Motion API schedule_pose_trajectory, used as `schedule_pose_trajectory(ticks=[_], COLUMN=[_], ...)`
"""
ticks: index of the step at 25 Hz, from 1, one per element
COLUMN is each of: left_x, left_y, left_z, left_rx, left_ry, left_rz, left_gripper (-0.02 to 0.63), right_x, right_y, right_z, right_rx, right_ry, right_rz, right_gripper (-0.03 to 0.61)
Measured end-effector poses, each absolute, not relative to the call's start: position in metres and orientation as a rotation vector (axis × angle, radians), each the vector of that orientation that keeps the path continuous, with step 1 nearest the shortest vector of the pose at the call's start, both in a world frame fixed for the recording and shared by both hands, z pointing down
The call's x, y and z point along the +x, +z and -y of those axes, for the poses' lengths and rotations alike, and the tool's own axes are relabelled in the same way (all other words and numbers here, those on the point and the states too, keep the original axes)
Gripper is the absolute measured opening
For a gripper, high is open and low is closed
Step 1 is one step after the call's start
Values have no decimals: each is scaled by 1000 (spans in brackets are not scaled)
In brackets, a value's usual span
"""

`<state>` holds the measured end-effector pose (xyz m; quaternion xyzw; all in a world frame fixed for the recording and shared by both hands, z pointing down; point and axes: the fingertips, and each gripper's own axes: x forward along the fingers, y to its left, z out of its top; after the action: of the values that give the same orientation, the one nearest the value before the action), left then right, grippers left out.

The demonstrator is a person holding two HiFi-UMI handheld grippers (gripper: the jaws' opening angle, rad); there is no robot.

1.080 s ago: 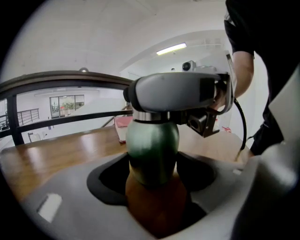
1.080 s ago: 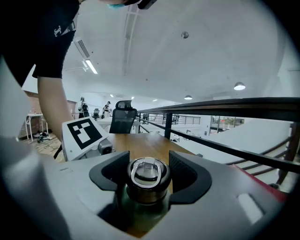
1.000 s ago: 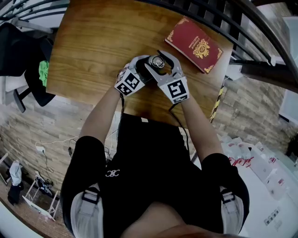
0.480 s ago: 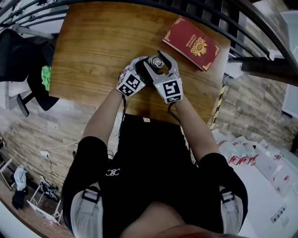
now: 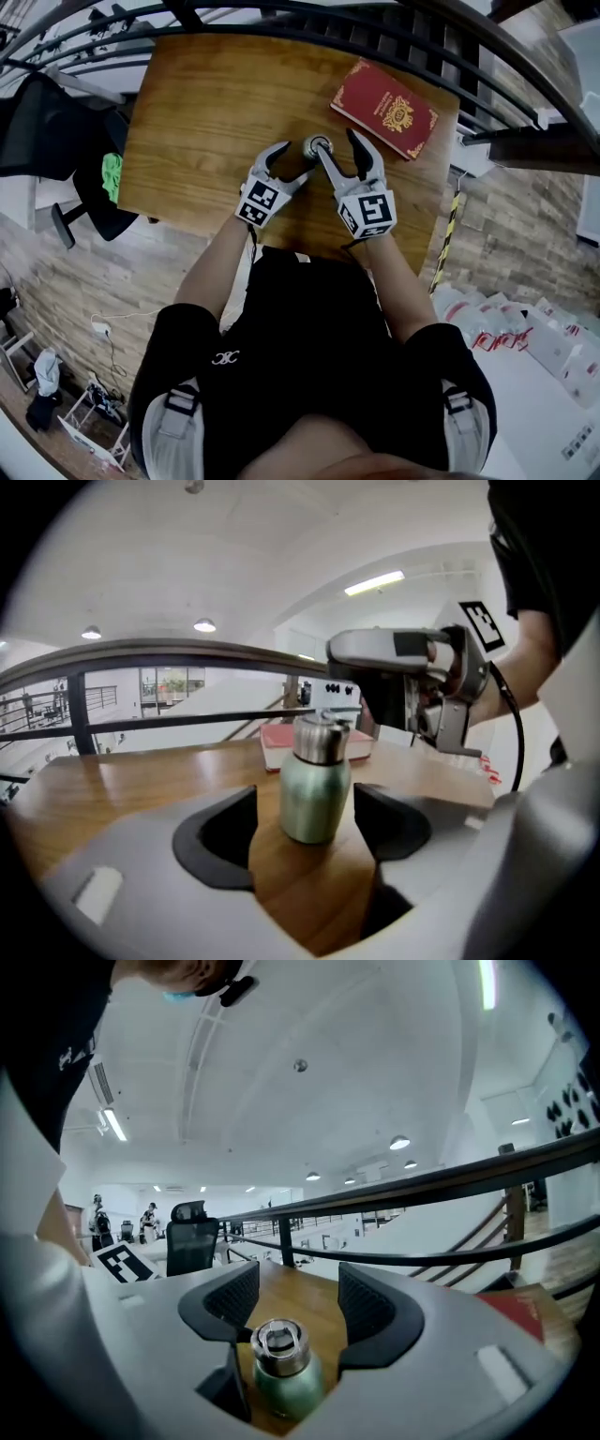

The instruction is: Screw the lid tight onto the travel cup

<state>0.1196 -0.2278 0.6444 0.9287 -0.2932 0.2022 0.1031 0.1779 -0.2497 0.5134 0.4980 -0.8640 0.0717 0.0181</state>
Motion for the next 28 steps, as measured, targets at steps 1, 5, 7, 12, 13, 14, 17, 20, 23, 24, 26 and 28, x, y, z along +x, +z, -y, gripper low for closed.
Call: schedule_pose_trajectory(ticks=[1, 5, 7, 12, 13, 14, 17, 20, 23, 24, 26, 28], left_x=[114, 82, 67, 22, 14, 8, -7, -18, -30, -32, -34, -32], left_y=[636, 598, 569, 496, 484, 473, 442, 418, 407, 403, 397, 392], left_z=[229, 243, 248, 262, 261, 260, 254, 245, 238, 236, 232, 229], left_rx=[2734, 2681, 2644, 2570, 2555, 2543, 2518, 2481, 2424, 2412, 2412, 2430], left_ry=[567, 429, 339, 276, 281, 288, 308, 308, 276, 262, 250, 258], left_rz=[909, 1125, 1228, 1511, 1555, 1594, 1676, 1733, 1779, 1790, 1808, 1826], left_gripper=[373, 341, 283, 102, 82, 54, 54, 54, 54, 54, 54, 54], right_x=[184, 209, 220, 234, 238, 243, 256, 257, 249, 247, 244, 242], right_y=[505, 477, 462, 419, 411, 403, 382, 367, 365, 366, 368, 370], right_z=[248, 247, 246, 246, 245, 244, 242, 238, 231, 228, 223, 221], right_rx=[1585, 1750, 1816, 1904, 1931, 1963, 2045, 2036, 2006, 2002, 1996, 1978], right_ry=[206, 144, 120, 83, 83, 86, 60, -1, -28, -23, -14, -13], right_rz=[2672, 2597, 2556, 2551, 2543, 2532, 2488, 2486, 2504, 2508, 2513, 2518], right_gripper=[267, 97, 13, 3, 3, 3, 3, 3, 3, 3, 3, 3])
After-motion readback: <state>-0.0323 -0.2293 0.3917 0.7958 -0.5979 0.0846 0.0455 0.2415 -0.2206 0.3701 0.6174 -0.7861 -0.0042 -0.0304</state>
